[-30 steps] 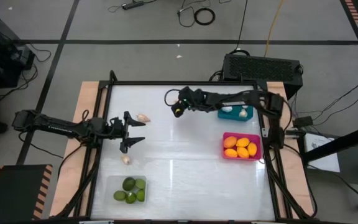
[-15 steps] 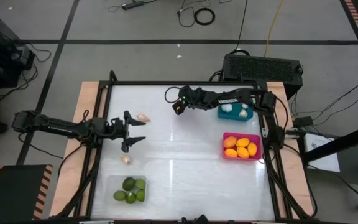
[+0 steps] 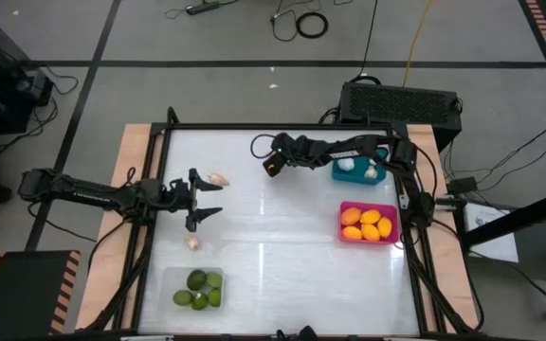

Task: Sort produce into baskets
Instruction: Put the white garlic into the blue bin

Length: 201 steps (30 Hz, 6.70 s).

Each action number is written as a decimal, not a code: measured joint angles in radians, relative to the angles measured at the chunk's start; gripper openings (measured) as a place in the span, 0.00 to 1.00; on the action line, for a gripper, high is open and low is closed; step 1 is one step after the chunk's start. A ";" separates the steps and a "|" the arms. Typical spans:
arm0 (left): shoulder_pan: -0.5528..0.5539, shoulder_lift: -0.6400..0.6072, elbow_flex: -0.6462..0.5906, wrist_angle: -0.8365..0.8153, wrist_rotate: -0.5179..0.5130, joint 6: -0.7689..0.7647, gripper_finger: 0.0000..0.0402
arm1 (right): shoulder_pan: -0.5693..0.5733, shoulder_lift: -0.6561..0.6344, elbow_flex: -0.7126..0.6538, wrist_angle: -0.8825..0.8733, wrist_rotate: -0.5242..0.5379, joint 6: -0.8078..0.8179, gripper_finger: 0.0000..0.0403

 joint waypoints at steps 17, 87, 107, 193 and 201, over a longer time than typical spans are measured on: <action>0.000 0.000 0.000 0.000 0.002 -0.001 0.78 | 0.032 -0.002 0.404 -0.795 0.058 -0.152 0.36; 0.000 0.000 0.000 0.035 -0.036 -0.018 0.78 | 0.526 -0.166 -0.269 0.790 -0.029 -0.079 0.71; 0.000 0.000 0.000 -0.075 -0.534 -0.025 0.78 | 0.531 0.579 0.702 0.577 -0.108 -0.359 0.71; 0.000 0.000 0.000 -0.116 -0.541 0.006 0.78 | 0.086 0.098 0.888 -1.498 -0.091 -0.504 0.34; 0.000 0.000 0.000 -0.123 -0.532 0.007 0.78 | -0.127 -0.062 0.654 -1.478 -0.098 -0.432 0.35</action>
